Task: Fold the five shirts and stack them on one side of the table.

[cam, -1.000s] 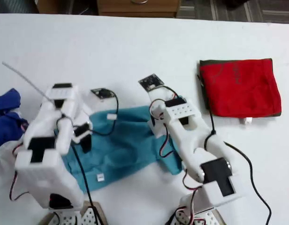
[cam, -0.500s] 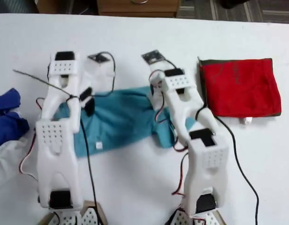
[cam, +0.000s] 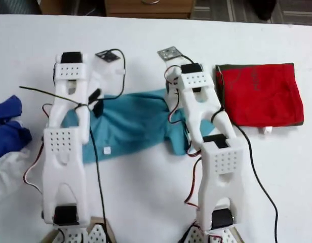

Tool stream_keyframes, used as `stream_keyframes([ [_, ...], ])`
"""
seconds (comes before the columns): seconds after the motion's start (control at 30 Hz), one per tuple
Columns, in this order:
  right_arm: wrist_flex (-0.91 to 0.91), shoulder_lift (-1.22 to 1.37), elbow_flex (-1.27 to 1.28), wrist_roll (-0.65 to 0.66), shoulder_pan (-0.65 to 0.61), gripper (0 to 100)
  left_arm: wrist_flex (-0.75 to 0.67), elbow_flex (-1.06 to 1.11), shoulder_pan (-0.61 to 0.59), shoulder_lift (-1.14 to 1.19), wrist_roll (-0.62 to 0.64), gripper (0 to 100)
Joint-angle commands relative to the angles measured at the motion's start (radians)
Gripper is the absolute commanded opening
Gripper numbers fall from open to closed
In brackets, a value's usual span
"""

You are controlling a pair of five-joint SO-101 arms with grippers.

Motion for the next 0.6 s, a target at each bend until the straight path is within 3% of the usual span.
stream_keyframes([
  [0.0, 0.021, -0.051, -0.043, -0.009, 0.018, 14.9, 0.02, 0.077, 0.014, -0.186, 0.005, 18],
  [0.33, 0.156, -0.335, -0.037, -0.009, 0.018, 14.9, -0.002, 0.641, 0.034, -0.698, -0.008, 18],
  [0.57, 0.275, -0.522, -0.037, -0.009, 0.018, 14.9, -0.121, 1.047, 0.025, -0.861, -0.091, 18],
])
